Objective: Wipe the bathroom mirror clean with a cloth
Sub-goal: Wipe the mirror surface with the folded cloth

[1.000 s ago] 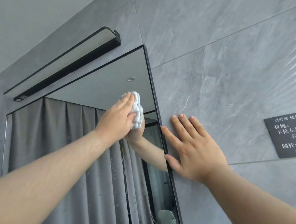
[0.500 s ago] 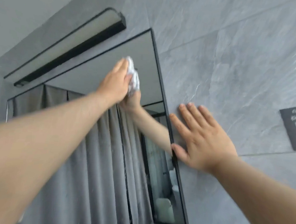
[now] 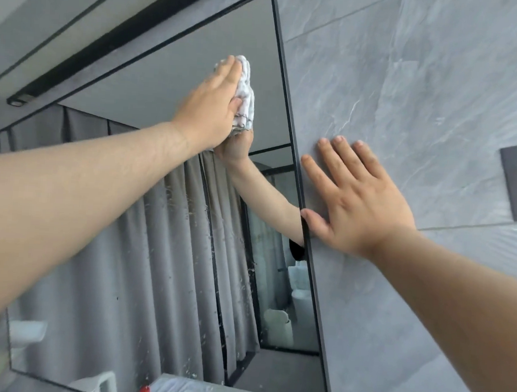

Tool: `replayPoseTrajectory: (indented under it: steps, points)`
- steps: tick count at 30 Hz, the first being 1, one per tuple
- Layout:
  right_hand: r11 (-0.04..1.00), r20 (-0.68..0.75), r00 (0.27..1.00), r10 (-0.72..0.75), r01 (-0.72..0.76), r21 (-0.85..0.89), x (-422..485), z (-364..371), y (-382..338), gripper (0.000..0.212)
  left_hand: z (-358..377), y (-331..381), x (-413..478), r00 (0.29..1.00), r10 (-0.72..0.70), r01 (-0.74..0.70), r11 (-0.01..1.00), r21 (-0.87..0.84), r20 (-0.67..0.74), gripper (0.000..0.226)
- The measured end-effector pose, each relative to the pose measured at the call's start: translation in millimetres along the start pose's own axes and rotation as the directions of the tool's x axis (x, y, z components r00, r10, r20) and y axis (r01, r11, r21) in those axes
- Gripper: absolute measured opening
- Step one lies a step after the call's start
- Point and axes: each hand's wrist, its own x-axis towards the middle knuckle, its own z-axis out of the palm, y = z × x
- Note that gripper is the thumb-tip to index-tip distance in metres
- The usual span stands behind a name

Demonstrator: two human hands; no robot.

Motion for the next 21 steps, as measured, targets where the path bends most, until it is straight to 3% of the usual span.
replayPoseTrajectory:
  steps: [9, 14, 17, 21]
  points:
    - [1.0, -0.011, 1.0, -0.009, 0.009, 0.016, -0.4, -1.2, -0.4, 0.078, 55.2, 38.9, -125.2, 0.983, 0.162, -0.173, 0.971, 0.164, 0.083, 0.06]
    - [1.0, -0.025, 1.0, -0.009, 0.009, 0.023, -0.4, -0.9, -0.4, 0.077, 56.9, 31.0, -125.8, 0.964, 0.238, -0.259, 0.943, 0.21, 0.119, 0.061]
    - [1.0, -0.017, 1.0, -0.007, 0.007, 0.016, -0.6, -1.2, 0.3, 0.077, 37.6, 25.6, -87.0, 0.998, 0.024, -0.033, 0.988, 0.148, 0.06, 0.06]
    - [1.0, -0.006, 1.0, -0.006, 0.006, 0.016, -0.1, -0.8, -0.8, 0.078, 13.1, 9.9, -35.9, 0.965, -0.263, 0.263, 0.965, 0.012, 0.01, 0.061]
